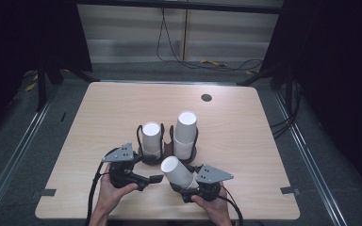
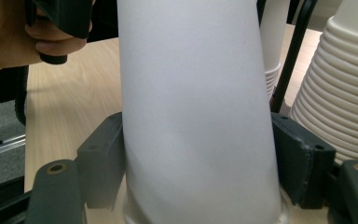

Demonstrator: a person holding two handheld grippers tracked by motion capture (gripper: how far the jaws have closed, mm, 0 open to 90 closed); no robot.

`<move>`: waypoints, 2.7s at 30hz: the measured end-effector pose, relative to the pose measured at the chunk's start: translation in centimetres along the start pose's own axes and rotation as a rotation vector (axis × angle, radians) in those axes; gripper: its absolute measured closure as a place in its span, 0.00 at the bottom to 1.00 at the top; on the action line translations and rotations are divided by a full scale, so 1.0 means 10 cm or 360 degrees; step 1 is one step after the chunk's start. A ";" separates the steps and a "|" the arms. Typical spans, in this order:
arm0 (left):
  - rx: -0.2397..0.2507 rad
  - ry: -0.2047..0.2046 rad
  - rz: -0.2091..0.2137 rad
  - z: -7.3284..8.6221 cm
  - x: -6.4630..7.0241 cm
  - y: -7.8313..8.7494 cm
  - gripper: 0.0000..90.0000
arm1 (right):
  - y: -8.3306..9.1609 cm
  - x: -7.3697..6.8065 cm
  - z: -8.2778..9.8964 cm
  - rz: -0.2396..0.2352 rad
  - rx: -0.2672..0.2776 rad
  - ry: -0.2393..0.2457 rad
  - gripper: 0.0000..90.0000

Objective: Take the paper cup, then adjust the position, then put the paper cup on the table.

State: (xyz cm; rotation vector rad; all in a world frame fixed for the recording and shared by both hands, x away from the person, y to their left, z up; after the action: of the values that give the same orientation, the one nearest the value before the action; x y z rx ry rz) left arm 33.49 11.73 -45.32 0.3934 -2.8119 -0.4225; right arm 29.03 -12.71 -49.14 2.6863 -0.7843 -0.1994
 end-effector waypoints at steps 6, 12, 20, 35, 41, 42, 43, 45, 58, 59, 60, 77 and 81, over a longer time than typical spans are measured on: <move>-0.0016 -0.0028 -0.0010 -0.03 0.00 0.01 0.26 | 0.01 0.02 -0.02 -0.0005 -0.0064 0.0032 0.29; -0.0045 -0.0053 -0.0035 -0.03 0.00 0.02 0.27 | 0.02 0.05 -0.03 -0.0011 -0.0118 0.0040 0.30; -0.0085 -0.0062 -0.0006 -0.04 -0.04 0.02 0.27 | -0.01 0.07 -0.11 -0.0011 -0.0248 0.0059 0.30; -0.0113 -0.0106 -0.0045 -0.04 -0.03 0.03 0.25 | -0.04 0.09 -0.23 -0.0049 -0.0364 0.0146 0.30; -0.0120 -0.0152 -0.0070 -0.10 -0.01 0.04 0.27 | -0.01 0.10 -0.26 -0.0029 -0.0433 0.0175 0.30; -0.0134 -0.0160 -0.0077 -0.11 -0.01 0.05 0.27 | -0.01 0.10 -0.27 -0.0035 -0.0447 0.0185 0.30; -0.0135 -0.0164 -0.0074 -0.12 -0.01 0.05 0.27 | -0.01 0.10 -0.28 -0.0031 -0.0463 0.0200 0.30; -0.0155 -0.0178 -0.0071 -0.15 -0.02 0.06 0.27 | -0.01 0.10 -0.29 -0.0031 -0.0485 0.0217 0.30; -0.0246 -0.0214 -0.0093 -0.13 0.00 0.02 0.23 | -0.04 0.11 -0.36 -0.0053 -0.0624 0.0308 0.30; -0.0255 -0.0218 -0.0103 -0.14 0.00 0.02 0.23 | -0.04 0.10 -0.37 -0.0059 -0.0629 0.0307 0.30; -0.0244 -0.0221 -0.0114 -0.14 0.00 0.01 0.23 | -0.04 0.10 -0.38 -0.0066 -0.0644 0.0313 0.30; -0.0402 -0.0281 -0.0044 -0.18 0.01 -0.08 0.25 | -0.15 0.10 -0.52 -0.0152 -0.0832 0.0449 0.30; -0.0439 -0.0277 -0.0041 -0.16 0.01 -0.11 0.25 | -0.17 0.08 -0.54 -0.0160 -0.0894 0.0485 0.31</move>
State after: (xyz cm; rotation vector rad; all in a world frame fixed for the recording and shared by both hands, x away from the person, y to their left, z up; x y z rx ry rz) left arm 34.14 10.30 -44.16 0.3480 -2.8581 -0.8768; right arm 31.80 -10.30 -44.71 2.1519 -0.4200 -0.0230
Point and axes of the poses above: each handheld gripper's, and its own axes: y roughly backward along the jaws, z roughly out of its underside, x roughly to its right, the point moved 2 cm from there along -y, roughly forward along the jaws, and after that the axes turned 3 degrees about -z, right-handed, at the moved point
